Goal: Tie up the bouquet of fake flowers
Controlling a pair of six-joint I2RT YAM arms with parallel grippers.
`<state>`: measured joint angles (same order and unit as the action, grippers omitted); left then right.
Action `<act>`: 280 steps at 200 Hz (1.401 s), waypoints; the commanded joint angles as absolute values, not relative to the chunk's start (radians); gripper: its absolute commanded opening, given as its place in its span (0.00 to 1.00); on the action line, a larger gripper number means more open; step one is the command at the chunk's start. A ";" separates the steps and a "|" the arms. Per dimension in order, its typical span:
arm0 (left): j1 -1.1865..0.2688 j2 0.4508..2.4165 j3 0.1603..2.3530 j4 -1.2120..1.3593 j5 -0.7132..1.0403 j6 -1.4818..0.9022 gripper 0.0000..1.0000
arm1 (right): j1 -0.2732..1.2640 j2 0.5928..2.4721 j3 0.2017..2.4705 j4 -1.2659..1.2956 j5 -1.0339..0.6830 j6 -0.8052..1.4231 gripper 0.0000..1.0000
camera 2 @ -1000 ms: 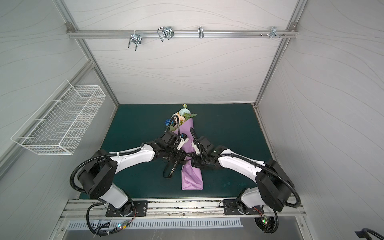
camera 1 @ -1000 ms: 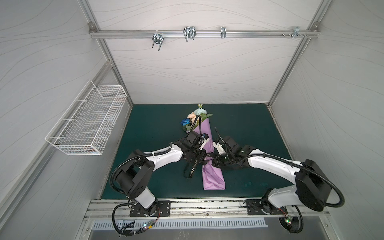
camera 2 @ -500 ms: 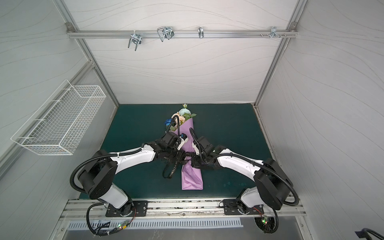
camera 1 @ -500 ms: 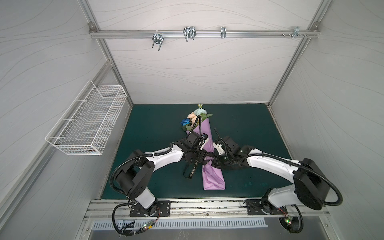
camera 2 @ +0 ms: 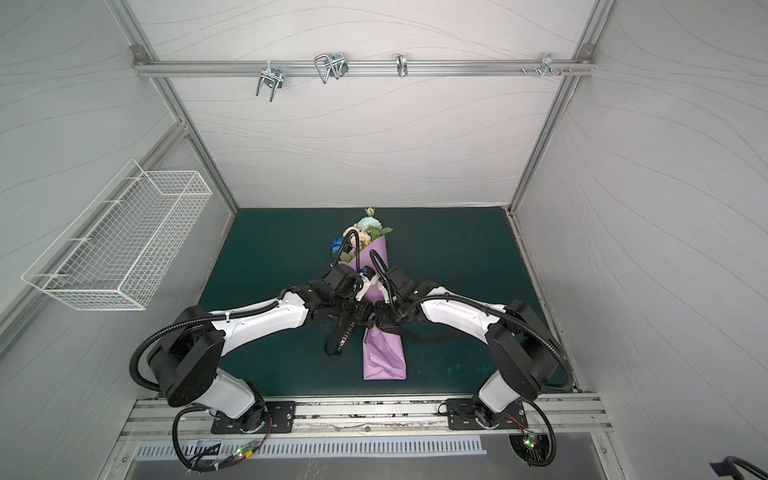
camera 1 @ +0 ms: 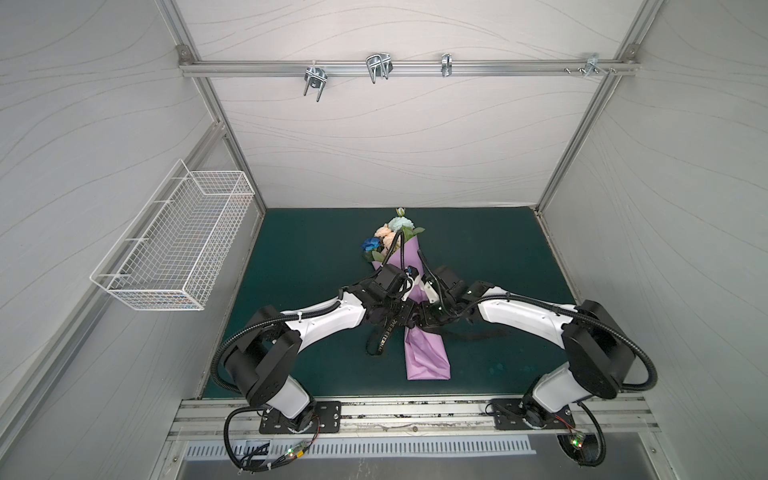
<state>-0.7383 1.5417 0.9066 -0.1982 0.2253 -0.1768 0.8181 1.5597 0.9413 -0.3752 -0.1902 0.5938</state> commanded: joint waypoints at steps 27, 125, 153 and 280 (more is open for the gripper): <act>-0.752 1.523 0.937 -0.152 0.235 -0.216 0.00 | 0.784 1.571 0.943 -0.377 -0.126 0.653 0.00; -0.755 1.521 0.929 -0.127 0.225 -0.286 0.00 | 0.805 1.478 0.829 -0.101 -0.044 0.724 0.00; -0.756 1.526 0.921 -0.114 0.209 -0.312 0.00 | 0.814 1.411 0.734 0.037 -0.021 0.754 0.00; -0.757 1.540 0.932 -0.069 0.212 -0.412 0.00 | 0.866 1.501 0.600 0.362 0.057 0.792 0.00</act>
<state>-0.7513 1.5394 0.9062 -0.1116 0.2058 -0.3828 0.8612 1.4719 0.6136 0.2634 0.0196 0.7704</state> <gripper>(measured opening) 0.047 0.049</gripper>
